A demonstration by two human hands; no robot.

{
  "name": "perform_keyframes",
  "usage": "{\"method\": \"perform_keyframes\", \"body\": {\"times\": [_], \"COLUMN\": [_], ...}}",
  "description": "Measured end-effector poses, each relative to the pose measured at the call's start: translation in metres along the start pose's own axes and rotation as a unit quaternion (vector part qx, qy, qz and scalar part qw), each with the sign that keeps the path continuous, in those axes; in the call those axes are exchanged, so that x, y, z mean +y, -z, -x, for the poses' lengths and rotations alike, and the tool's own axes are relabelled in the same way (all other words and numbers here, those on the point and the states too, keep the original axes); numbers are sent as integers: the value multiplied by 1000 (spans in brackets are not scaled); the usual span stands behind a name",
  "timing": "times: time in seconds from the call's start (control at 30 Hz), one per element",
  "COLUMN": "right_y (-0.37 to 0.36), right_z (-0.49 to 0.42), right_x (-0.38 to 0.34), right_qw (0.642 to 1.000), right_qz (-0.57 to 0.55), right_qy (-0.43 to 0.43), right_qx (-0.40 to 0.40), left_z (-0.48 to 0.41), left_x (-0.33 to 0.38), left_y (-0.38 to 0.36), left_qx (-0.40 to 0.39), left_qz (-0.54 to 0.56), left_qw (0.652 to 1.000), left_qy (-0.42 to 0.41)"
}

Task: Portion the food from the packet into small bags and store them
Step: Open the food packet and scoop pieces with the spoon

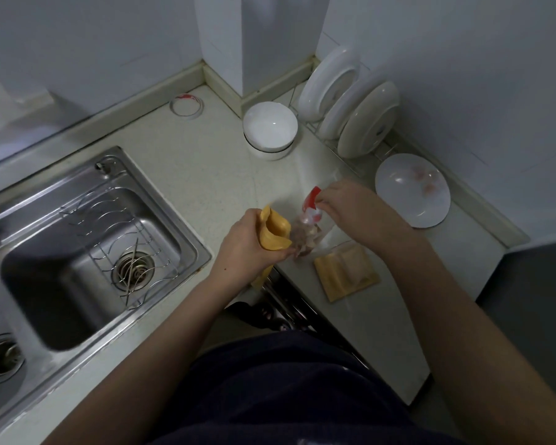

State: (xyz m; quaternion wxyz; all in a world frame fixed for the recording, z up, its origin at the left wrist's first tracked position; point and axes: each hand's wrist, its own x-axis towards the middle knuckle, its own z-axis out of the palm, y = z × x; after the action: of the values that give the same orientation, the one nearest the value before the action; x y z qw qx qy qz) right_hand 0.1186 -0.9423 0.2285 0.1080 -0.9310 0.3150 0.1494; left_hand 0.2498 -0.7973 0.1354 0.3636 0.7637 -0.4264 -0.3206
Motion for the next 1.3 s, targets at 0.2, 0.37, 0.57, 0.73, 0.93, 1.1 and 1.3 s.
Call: {"method": "perform_keyframes", "body": {"times": [0.2,0.37,0.57,0.73,0.93,1.1,1.3], "right_y": [-17,-31,-47,-55,-58,-59,-45], "right_z": [-41,-49,-31,-30,-32,-34,-27], "right_x": [-4,6,17,26,36,36,38], "right_qw": [977,972,994,995,973,936,850], "right_qz": [18,31,0,-37,-147,-270,-430], "right_qy": [-143,-155,-71,-77,-169,-226,-304], "right_qx": [-155,-177,-84,-61,-51,-20,22], "left_z": [4,6,6,5,3,3,4], "left_x": [-3,-6,-5,-5,-8,-10,-12], "left_y": [1,1,1,-1,-5,-6,-6], "left_qx": [8,11,10,7,8,7,4], "left_qz": [-13,-22,-33,-20,-17,-19,-20], "left_qw": [1000,1000,999,1000,1000,1000,1000], "left_qy": [3,13,25,24,17,18,18]}}
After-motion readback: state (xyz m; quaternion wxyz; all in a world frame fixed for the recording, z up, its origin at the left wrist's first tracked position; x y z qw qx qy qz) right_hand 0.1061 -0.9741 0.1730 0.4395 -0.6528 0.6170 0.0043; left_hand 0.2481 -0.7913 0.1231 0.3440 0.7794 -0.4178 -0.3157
